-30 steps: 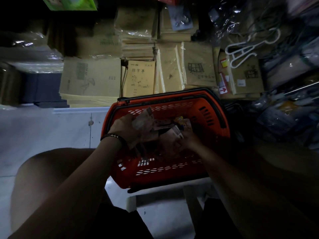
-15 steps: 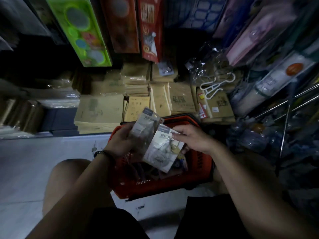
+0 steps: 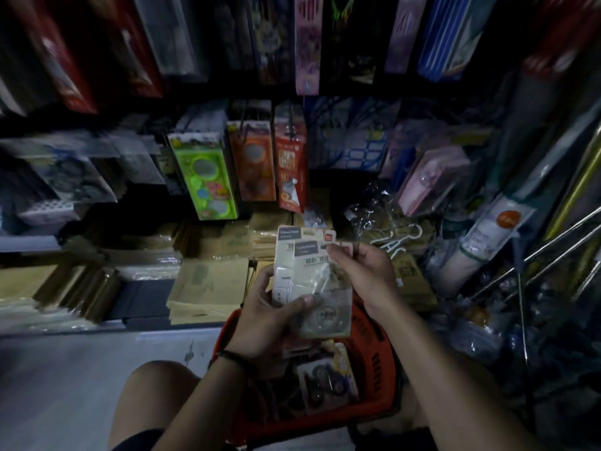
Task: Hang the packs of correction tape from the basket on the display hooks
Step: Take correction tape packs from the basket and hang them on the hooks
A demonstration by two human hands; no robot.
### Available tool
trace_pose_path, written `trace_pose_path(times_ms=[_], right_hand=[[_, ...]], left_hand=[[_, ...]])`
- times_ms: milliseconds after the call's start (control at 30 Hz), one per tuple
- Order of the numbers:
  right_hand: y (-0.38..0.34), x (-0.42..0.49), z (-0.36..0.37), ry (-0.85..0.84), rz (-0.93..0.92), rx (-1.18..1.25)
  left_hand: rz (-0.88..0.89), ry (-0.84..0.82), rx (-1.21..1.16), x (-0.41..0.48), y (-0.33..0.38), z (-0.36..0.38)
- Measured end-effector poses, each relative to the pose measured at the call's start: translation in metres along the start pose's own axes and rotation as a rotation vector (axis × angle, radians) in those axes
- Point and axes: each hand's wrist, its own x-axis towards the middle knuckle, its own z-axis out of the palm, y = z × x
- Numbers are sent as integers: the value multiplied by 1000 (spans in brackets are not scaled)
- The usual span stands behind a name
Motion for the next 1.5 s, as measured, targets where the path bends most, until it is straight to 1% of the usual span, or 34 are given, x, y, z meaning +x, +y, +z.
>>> trace_pose_path(times_ms=[67,100,167,200,267,333,533,600,667,833,1033,1233,1367,1500], right_hand=[[-10,-3,-4,54,-18,46],[-15,-4,-8,40,-29,81],[-25,-7,-16,-61,-49,101],[-28,-10,-19,-134,-65,67],[-36,-18,-22,-259,-113,-76],[-45,-25,-21,-311,-161,-154],[-114,-22,-29,-217,-232,-86],[-142,-16,-34,-181,-262,-49],[-171,-9,-38,-165,-315,-9],[-246,10,-40,-148,-456,21],[-320,33,-39,-96,-567,31],[-384,64,-53,-20,-647,42],[-417,96,-60,34,-612,90],[-442,123,-66,32,-553,123]], left_hand=[[39,24,-29,-2,16,8],[53,44,-53,-1,24,10],[91,91,-89,1,39,11],[116,107,-94,3,47,11],[142,118,-129,5,62,15],[164,117,-166,5,78,19],[261,5,-150,10,140,29],[280,-36,-183,14,165,29],[300,-76,-201,21,188,29],[388,-143,-139,38,254,36],[570,-44,-43,57,334,52],[652,-46,-6,84,400,61],[673,-21,-37,111,424,69],[677,-10,-46,135,436,71]])
